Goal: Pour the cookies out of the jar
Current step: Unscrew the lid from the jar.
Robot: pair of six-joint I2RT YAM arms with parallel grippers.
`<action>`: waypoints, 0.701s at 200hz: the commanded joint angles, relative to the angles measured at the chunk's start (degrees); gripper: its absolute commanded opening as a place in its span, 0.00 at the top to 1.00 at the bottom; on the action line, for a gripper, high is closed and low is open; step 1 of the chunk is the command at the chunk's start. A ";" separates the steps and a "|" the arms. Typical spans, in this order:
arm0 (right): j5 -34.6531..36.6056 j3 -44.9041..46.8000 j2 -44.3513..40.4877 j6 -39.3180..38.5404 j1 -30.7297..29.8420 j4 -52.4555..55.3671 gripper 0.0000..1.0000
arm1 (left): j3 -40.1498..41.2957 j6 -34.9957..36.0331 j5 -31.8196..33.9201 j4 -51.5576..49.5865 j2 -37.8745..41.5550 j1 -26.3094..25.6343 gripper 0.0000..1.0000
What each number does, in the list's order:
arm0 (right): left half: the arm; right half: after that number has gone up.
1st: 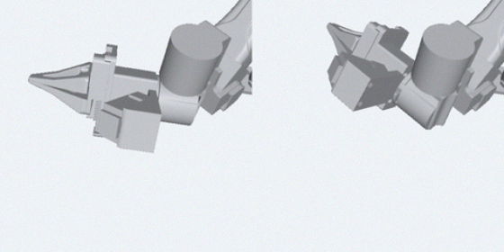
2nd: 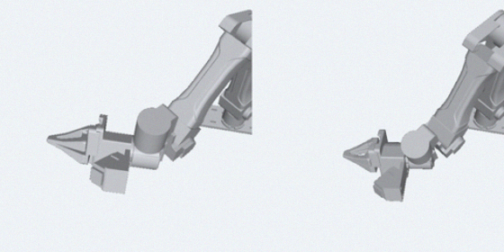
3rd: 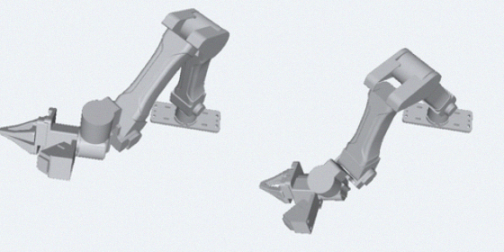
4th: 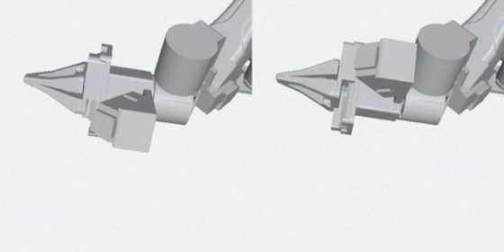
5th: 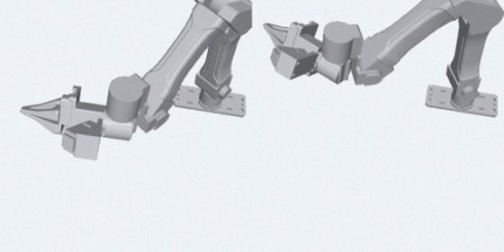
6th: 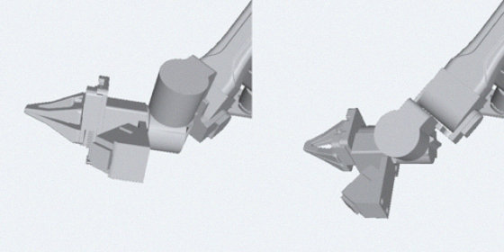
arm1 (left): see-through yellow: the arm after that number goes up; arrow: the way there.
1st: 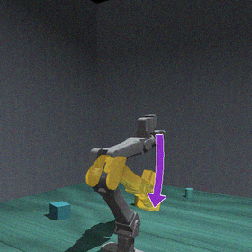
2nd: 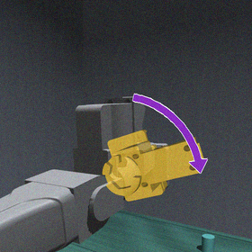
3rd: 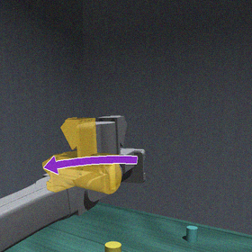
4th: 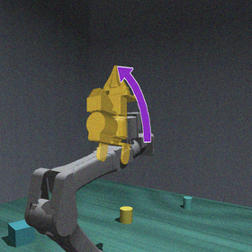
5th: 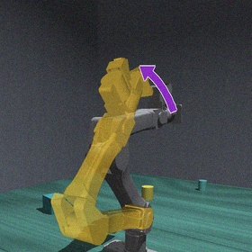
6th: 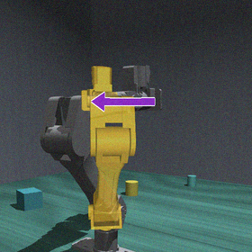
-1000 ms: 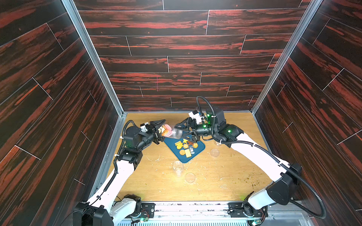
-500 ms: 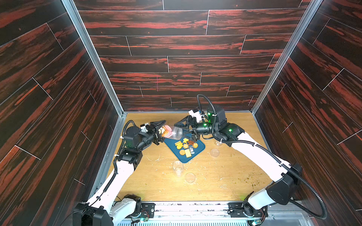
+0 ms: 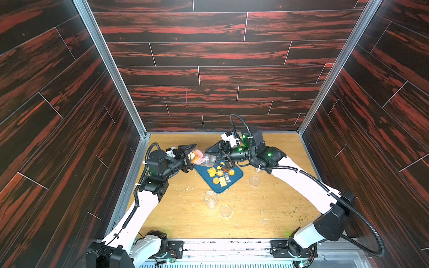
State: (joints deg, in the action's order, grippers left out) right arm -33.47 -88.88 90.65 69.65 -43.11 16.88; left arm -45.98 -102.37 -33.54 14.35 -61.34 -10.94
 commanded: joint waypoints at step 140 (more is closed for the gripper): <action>4.54 -2.90 -2.52 -21.49 -0.40 8.20 0.39 | 0.93 -2.55 0.66 1.47 1.49 0.71 0.39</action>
State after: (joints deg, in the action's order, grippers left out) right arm -32.16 -89.34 90.63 60.51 -43.16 19.18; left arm -45.69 -102.87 -33.01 14.20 -61.30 -10.87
